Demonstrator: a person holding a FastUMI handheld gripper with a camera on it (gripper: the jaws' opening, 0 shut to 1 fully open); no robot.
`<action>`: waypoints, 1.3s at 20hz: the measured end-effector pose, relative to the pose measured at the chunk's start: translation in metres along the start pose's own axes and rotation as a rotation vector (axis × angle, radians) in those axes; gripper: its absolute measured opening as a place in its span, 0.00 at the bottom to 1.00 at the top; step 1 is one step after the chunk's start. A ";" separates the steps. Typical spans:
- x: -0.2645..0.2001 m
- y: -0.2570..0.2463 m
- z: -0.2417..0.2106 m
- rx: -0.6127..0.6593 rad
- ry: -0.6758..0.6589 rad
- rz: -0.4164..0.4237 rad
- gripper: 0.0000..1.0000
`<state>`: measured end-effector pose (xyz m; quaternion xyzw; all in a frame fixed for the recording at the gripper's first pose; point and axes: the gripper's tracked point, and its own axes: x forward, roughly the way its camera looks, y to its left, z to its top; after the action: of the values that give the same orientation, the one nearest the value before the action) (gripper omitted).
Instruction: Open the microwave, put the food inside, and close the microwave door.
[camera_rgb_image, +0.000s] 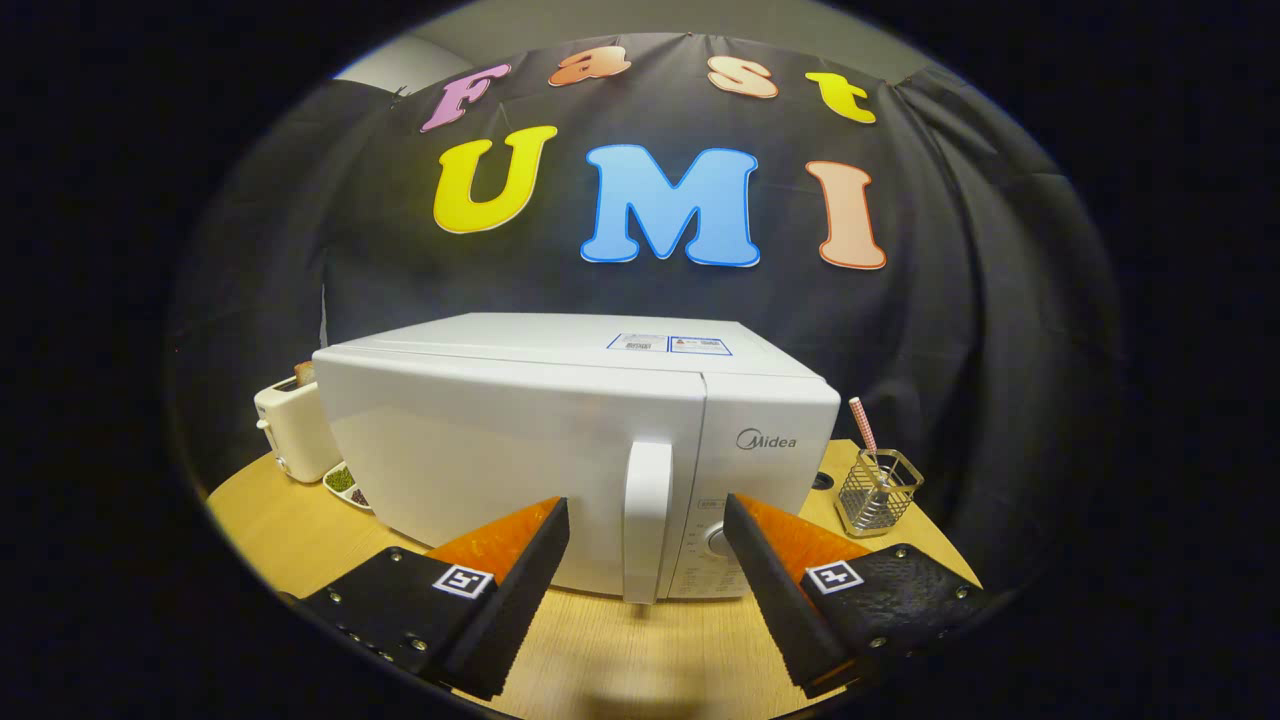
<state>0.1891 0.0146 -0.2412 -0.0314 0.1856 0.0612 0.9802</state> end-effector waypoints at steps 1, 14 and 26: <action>0.003 -0.001 -0.004 0.002 0.007 -0.005 0.92; 0.020 -0.001 -0.017 0.056 0.085 -0.051 0.11; 0.019 0.000 -0.018 0.040 0.118 -0.041 0.05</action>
<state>0.2006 0.0156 -0.2648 -0.0194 0.2437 0.0353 0.9690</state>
